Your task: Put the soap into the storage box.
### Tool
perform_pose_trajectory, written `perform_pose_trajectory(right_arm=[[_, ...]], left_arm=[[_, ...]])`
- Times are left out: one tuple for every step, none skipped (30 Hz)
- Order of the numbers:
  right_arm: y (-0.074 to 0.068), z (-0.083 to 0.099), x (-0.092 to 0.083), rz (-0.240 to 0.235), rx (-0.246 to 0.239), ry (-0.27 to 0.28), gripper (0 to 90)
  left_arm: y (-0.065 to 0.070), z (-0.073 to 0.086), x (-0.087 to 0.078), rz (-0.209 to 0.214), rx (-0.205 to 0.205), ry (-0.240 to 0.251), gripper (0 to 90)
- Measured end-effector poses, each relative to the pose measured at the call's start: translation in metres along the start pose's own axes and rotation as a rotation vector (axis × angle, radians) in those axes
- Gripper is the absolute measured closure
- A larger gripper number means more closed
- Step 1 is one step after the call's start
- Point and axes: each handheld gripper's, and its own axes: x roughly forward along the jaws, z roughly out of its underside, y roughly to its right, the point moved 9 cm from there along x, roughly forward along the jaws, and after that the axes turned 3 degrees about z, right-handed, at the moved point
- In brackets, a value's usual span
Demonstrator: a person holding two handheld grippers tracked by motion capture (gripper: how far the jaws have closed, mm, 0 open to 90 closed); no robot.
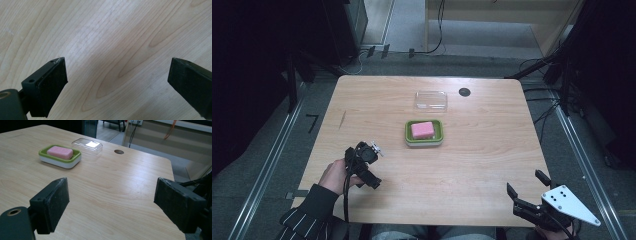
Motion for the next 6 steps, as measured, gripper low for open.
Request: perform_pose_trajectory(right_arm=[[0.0001, 0.0000, 0.0001, 0.000, 0.000, 0.000, 12.9], [0.0001, 0.0000, 0.0002, 0.000, 0.000, 0.000, 12.9], [0.0001, -0.0001, 0.0004, -0.001, 0.001, 0.001, 12.9], [0.0002, -0.0001, 0.0005, -0.001, 0.002, 0.001, 12.9], [0.0002, -0.0001, 0.0006, -0.002, 0.002, 0.001, 12.9], [0.0002, -0.0001, 0.0008, -0.003, 0.002, 0.001, 12.9]], left_arm=[[-0.0010, 0.0005, 0.0004, 0.001, -0.006, 0.006, 2.7], [-0.0022, 0.0017, 0.0007, 0.001, -0.009, 0.000, 2.7], [-0.0023, 0.0021, 0.0022, 0.004, -0.012, 0.001, 2.7], [-0.0027, 0.0025, 0.0042, 0.006, -0.015, 0.000, 2.7], [-0.0031, 0.0031, 0.0054, 0.010, -0.016, -0.008, 2.7], [-0.0033, 0.0034, 0.0063, 0.012, -0.013, -0.011, 2.7]])
